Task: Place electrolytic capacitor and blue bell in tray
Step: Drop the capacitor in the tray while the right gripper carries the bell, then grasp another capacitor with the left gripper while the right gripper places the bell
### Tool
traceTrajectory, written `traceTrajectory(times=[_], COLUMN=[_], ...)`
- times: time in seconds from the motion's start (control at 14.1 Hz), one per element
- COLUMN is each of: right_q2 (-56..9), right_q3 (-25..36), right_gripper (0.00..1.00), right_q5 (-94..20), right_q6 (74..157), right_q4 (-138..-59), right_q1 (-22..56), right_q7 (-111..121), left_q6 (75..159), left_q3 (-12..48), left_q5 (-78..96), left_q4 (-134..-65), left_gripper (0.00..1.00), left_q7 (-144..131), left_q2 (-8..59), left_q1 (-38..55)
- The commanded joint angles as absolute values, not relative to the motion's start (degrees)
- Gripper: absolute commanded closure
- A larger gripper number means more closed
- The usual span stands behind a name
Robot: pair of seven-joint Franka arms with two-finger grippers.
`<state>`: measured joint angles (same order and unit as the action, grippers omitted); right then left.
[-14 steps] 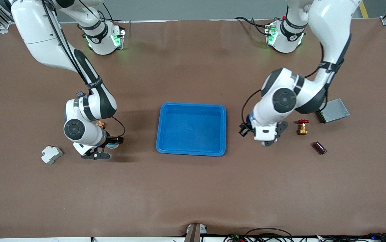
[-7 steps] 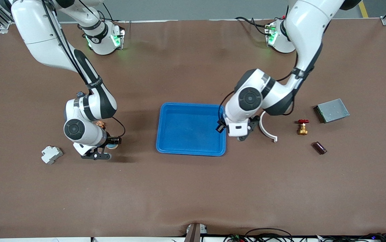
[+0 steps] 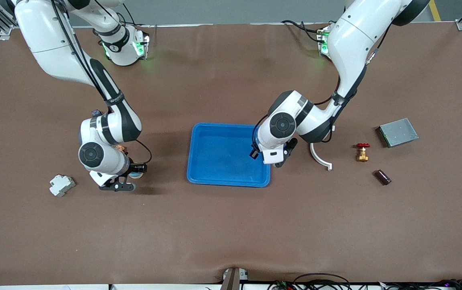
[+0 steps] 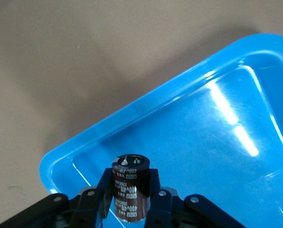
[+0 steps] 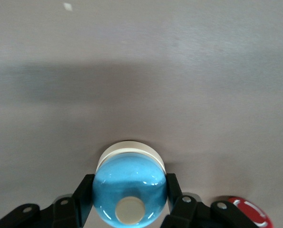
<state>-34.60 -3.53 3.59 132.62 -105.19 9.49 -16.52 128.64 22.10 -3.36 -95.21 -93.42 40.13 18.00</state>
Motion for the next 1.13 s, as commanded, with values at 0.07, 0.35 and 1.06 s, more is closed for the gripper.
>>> traceTrajectory(times=[0.07, 0.35, 1.06], right_q2=[-29.27, -28.21, -31.72], right_q3=[-4.13, -7.19, -11.16], right_gripper=[0.84, 0.86, 0.86], right_q5=[4.04, 3.87, -3.87], right_q6=[124.65, 119.27, 121.55], right_q4=[-103.37, -100.11, -93.87], right_q1=[13.09, 16.43, 23.99], right_q7=[-25.46, -36.79, -50.71], left_q6=[129.37, 129.90, 114.36], left_q3=[21.45, 21.45, 20.92], left_q5=[-5.19, -5.27, -8.09], left_q4=[-93.78, -93.96, -93.61], left_gripper=[0.99, 0.00, 0.00], left_q7=[-96.50, -96.33, -70.63], left_q2=[42.01, 41.92, 31.12], left_q1=[19.42, 19.34, 4.42])
